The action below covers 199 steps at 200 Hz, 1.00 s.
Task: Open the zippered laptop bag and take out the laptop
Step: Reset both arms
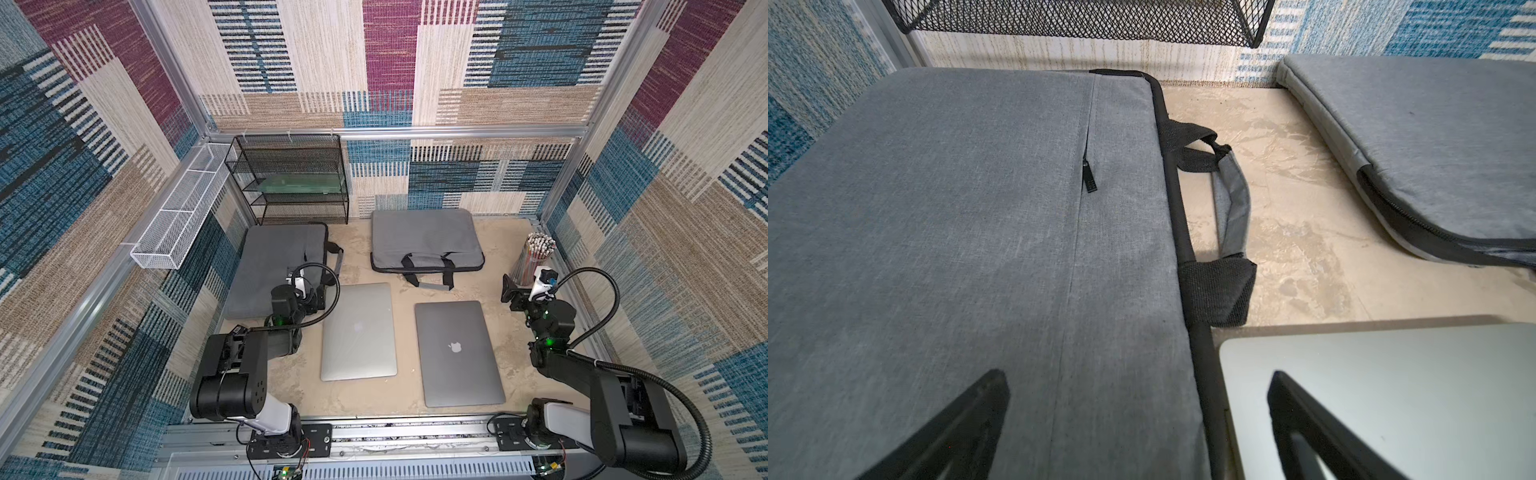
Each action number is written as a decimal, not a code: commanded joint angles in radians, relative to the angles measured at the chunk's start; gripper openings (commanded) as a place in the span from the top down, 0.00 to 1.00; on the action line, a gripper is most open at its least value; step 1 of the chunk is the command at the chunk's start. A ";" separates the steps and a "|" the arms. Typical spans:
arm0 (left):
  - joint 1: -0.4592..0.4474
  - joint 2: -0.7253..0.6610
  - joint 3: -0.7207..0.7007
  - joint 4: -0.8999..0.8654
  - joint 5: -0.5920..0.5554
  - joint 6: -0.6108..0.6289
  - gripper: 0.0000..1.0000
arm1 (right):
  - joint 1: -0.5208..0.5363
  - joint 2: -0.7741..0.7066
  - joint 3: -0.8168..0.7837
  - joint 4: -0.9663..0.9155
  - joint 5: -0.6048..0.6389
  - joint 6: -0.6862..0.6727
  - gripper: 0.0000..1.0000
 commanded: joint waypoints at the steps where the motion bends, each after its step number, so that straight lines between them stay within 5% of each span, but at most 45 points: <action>1: 0.001 -0.001 0.004 -0.001 0.004 0.017 0.01 | -0.005 0.011 -0.009 0.085 -0.011 -0.007 0.05; 48: 0.000 -0.002 0.004 -0.003 0.004 0.018 0.01 | 0.007 0.233 0.009 0.267 -0.084 -0.038 0.05; 59: 0.001 -0.001 0.004 -0.003 0.004 0.017 0.01 | 0.029 0.236 0.086 0.111 -0.083 -0.068 0.05; 68: 0.001 -0.001 0.004 -0.003 0.005 0.017 0.01 | 0.065 0.243 0.089 0.117 -0.007 -0.076 0.05; 199: 0.001 0.001 0.006 -0.003 0.005 0.018 0.01 | 0.062 0.238 0.090 0.109 -0.007 -0.073 0.05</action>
